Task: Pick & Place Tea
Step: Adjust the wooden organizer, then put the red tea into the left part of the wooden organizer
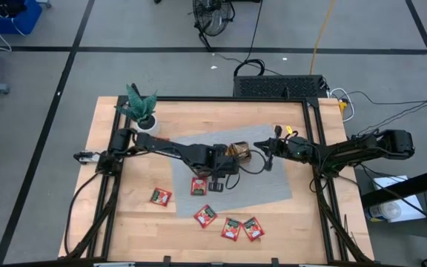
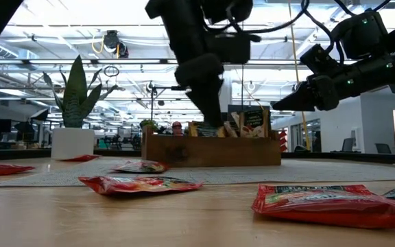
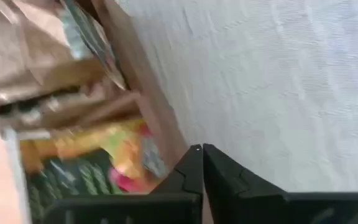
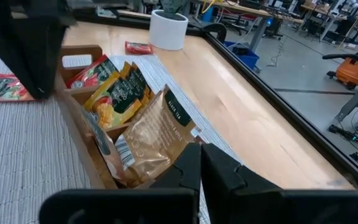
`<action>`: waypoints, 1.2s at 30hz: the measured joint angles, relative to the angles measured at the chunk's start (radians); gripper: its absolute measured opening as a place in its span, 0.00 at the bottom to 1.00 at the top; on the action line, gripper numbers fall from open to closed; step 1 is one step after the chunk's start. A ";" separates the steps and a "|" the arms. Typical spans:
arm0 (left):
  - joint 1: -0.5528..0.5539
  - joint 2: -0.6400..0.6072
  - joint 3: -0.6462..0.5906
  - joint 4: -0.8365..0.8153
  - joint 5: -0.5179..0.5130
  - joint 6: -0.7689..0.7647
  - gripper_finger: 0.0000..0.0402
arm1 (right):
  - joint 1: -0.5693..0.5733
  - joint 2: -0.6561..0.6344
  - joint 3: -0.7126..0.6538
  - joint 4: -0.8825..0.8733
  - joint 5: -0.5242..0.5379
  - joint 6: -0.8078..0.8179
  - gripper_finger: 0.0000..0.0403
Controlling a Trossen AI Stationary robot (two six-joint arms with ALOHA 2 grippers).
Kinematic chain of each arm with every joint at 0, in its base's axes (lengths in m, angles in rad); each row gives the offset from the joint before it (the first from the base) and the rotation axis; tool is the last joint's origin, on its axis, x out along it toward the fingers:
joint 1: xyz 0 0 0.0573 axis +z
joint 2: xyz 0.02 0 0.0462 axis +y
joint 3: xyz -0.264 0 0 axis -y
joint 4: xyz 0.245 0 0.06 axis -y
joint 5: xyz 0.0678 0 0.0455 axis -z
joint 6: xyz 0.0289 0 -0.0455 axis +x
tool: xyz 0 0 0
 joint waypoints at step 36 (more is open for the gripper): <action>-0.078 -0.022 -0.147 -0.317 -0.169 -0.422 0.06 | 0.000 -0.004 0.000 -0.014 -0.047 0.003 0.00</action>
